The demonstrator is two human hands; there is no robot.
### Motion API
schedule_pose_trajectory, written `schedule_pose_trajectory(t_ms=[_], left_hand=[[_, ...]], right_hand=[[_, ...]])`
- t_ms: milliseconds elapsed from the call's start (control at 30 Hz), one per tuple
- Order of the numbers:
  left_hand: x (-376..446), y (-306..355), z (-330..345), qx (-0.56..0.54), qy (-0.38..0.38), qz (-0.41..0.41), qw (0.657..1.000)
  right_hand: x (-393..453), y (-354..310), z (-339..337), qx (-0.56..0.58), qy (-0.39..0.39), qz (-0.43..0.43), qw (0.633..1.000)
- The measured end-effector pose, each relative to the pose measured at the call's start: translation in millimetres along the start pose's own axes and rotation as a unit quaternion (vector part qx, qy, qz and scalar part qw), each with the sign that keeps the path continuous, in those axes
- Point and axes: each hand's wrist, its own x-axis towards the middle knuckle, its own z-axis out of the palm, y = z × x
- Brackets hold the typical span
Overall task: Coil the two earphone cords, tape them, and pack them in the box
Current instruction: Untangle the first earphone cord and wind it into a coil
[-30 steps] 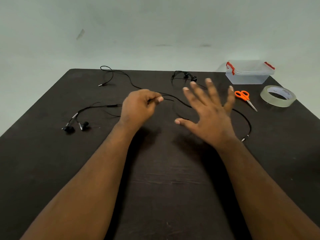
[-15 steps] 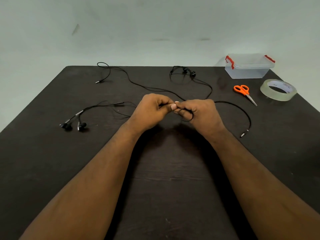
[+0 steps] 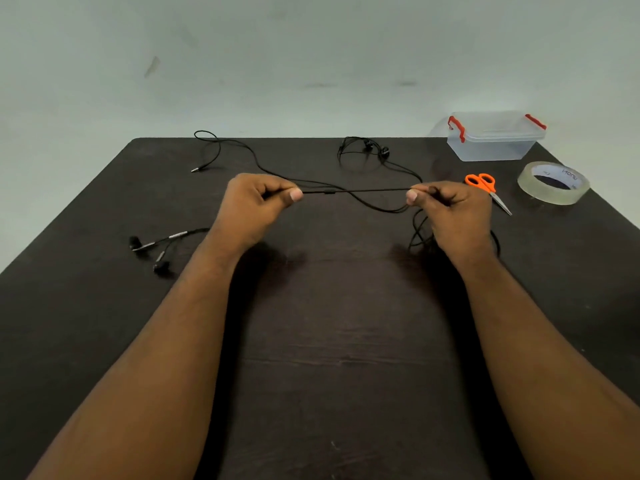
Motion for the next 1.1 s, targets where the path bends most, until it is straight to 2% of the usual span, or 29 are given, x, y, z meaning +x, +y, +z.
schedule_pose_trajectory(t_ms=[400, 500, 567, 633, 700, 767, 800, 900, 1100], left_hand=[[-1.2, -2.9, 0.0, 0.094, 0.037, 0.022, 0.995], [-0.2, -9.6, -2.4, 0.107, 0.06, -0.002, 0.992], [0.3, -12.6, -3.6, 0.113, 0.071, -0.007, 0.991], [0.1, -11.9, -0.5, 0.14, 0.07, 0.001, 0.988], [-0.7, -6.7, 7.5, 0.169, 0.055, 0.008, 0.984], [-2.3, 4.7, 19.0, 0.175, 0.021, 0.034, 0.984], [-3.1, 11.0, 25.7, 0.167, 0.002, 0.056, 0.984], [-8.2, 22.8, 40.8, 0.125, -0.044, 0.103, 0.986], [-9.4, 20.6, 44.9, 0.017, -0.089, 0.089, 0.992]], right_hand=[[-1.1, 4.4, 5.0, -0.01, -0.033, 0.028, 0.999], [1.1, 2.5, -0.9, 0.032, -0.154, 0.103, 0.982], [0.7, -4.3, -10.0, 0.089, -0.236, 0.115, 0.961], [-5.9, -23.5, -6.8, 0.107, -0.263, 0.068, 0.956], [-20.0, -40.6, 10.4, -0.017, -0.206, -0.076, 0.975], [-33.1, -46.0, 34.5, -0.113, -0.14, -0.218, 0.959], [-36.8, -43.1, 45.6, -0.135, -0.143, -0.246, 0.949], [-39.5, -31.6, 62.1, -0.131, -0.185, -0.198, 0.954], [-28.6, -26.7, 50.8, -0.109, -0.151, -0.185, 0.965]])
